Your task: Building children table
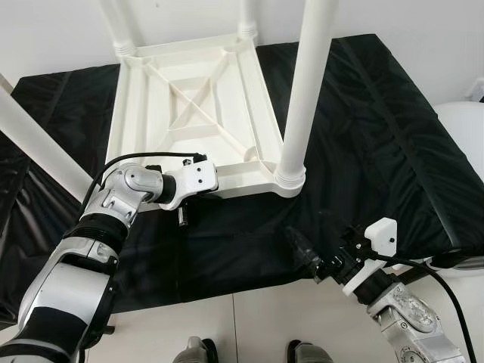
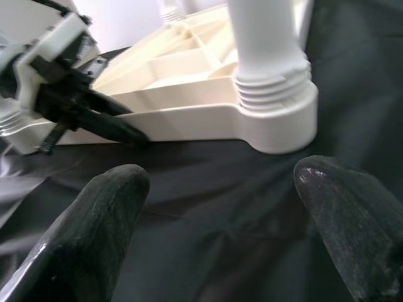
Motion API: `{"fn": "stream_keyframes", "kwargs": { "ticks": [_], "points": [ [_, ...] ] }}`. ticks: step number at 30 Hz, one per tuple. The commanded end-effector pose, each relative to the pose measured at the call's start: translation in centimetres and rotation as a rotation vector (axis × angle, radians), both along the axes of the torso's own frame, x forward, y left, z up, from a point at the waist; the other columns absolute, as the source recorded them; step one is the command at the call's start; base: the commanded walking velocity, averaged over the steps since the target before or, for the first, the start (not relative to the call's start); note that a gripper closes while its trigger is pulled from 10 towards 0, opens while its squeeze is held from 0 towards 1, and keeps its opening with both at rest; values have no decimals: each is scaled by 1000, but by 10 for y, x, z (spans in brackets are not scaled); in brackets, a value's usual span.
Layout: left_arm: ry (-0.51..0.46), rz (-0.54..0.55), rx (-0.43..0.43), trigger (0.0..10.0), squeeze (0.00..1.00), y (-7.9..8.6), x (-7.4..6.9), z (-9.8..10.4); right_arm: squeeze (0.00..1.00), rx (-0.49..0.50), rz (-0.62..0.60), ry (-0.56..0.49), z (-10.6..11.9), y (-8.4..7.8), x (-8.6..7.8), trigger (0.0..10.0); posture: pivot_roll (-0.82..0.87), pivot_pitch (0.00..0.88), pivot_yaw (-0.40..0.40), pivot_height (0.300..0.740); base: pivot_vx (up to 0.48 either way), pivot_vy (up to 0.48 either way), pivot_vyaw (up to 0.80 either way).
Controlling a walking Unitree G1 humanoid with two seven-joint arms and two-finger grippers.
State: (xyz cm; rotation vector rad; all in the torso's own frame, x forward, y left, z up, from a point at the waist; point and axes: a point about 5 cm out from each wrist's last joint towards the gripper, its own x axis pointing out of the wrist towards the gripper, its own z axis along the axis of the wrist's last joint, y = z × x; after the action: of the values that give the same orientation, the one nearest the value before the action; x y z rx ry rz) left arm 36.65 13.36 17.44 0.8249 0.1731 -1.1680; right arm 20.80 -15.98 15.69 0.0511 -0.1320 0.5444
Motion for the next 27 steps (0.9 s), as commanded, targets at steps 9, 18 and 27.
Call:
{"fn": "stream_keyframes", "kwargs": {
  "ticks": [9,18,27],
  "points": [
    [-86,183,-267,0,0,22,-2,18,0,-17,-332,75,-37,-54,26,10000,-20,196,107,740,0,0,0],
    [-127,91,-418,0,0,6,-19,44,0,-29,-408,43,-37,-70,55,10000,-6,186,87,740,0,0,0],
    [-96,-52,-566,0,0,-22,-46,52,0,-48,-382,-28,-21,-68,109,10000,-6,165,47,740,0,0,0]
  ]
}}
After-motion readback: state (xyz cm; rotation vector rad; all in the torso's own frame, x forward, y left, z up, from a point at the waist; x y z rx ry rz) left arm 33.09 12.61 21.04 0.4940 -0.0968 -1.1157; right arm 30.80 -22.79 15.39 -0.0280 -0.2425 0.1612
